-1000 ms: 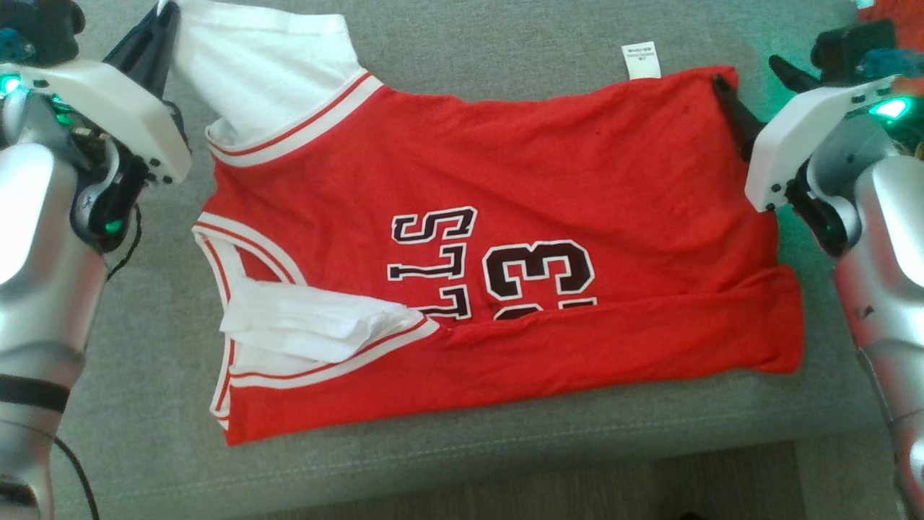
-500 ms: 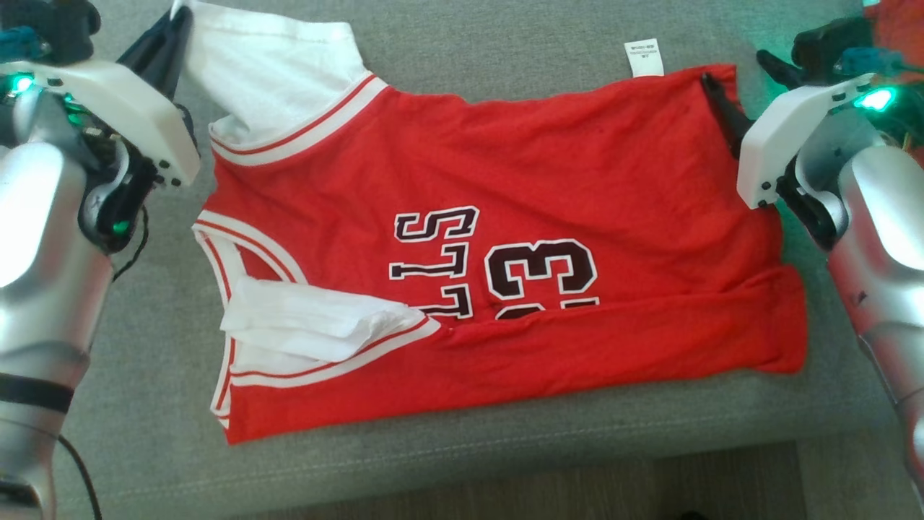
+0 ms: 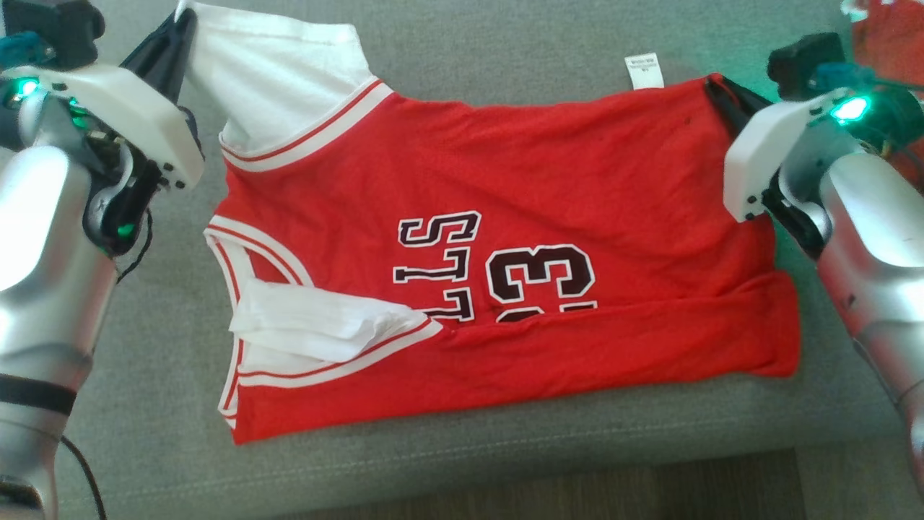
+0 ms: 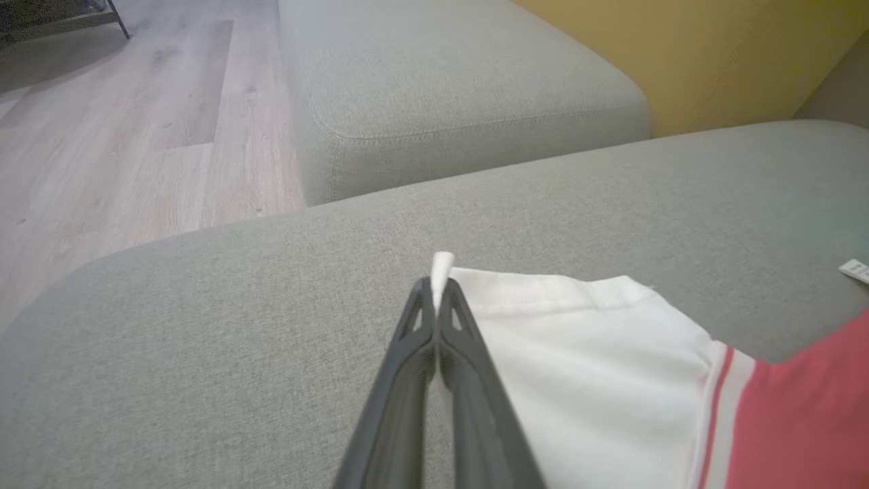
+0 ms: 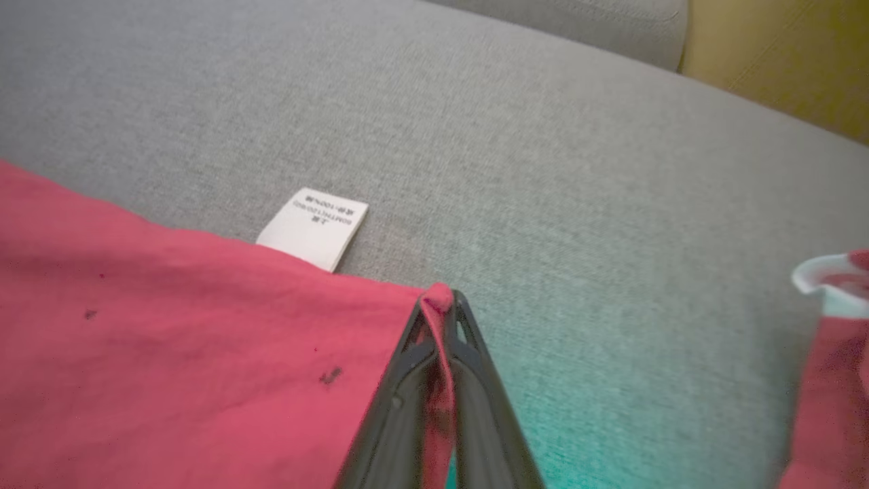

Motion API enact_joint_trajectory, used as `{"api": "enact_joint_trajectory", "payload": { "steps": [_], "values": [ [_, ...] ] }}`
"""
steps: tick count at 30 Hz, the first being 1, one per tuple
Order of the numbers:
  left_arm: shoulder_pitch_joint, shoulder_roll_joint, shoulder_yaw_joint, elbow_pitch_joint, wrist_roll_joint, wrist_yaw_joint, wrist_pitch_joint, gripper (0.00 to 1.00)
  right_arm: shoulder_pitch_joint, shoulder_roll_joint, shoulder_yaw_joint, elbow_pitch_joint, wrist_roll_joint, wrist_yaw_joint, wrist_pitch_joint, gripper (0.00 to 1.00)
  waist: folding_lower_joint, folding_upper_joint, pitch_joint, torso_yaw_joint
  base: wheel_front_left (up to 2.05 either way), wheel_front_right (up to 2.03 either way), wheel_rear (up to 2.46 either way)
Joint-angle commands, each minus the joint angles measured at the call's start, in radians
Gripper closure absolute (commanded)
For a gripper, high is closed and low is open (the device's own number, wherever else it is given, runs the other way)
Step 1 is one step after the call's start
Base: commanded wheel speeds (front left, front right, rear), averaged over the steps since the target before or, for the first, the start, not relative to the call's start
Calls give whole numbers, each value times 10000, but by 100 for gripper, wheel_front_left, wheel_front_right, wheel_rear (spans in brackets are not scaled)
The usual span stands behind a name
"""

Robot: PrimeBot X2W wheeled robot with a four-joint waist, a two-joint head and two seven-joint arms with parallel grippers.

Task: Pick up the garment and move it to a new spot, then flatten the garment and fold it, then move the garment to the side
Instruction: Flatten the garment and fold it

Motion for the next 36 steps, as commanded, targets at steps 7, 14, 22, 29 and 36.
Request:
{"api": "enact_joint_trajectory", "payload": {
  "steps": [7, 14, 22, 29, 36],
  "values": [
    [23, 496, 527, -143, -240, 169, -358, 100, 128, -340, -91, 37, 110, -4, -1655, 100, 0, 0, -429, 5, 0, 0, 0],
    [201, 452, 629, -147, -345, 348, -636, 100, 283, -382, -242, 48, 216, -4, -2272, 100, 0, 0, -549, 56, 0, 0, 0],
    [31, 297, 763, 75, -338, 667, -1186, 100, 35, -274, -1030, 566, -225, -4, -2478, 100, 0, 0, -611, 104, 0, 0, 0],
    [7, 198, 729, 298, -368, 596, -1560, 100, 199, -68, -1189, -127, -455, -4, -2496, 100, 0, 0, -784, 11, 0, 0, 0],
    [774, 588, 221, -184, -279, 230, -1554, 100, 1234, -311, -1252, -1250, -489, -4, -2498, 100, 0, 0, -1217, -36, 0, 0, 0]
  ]
}}
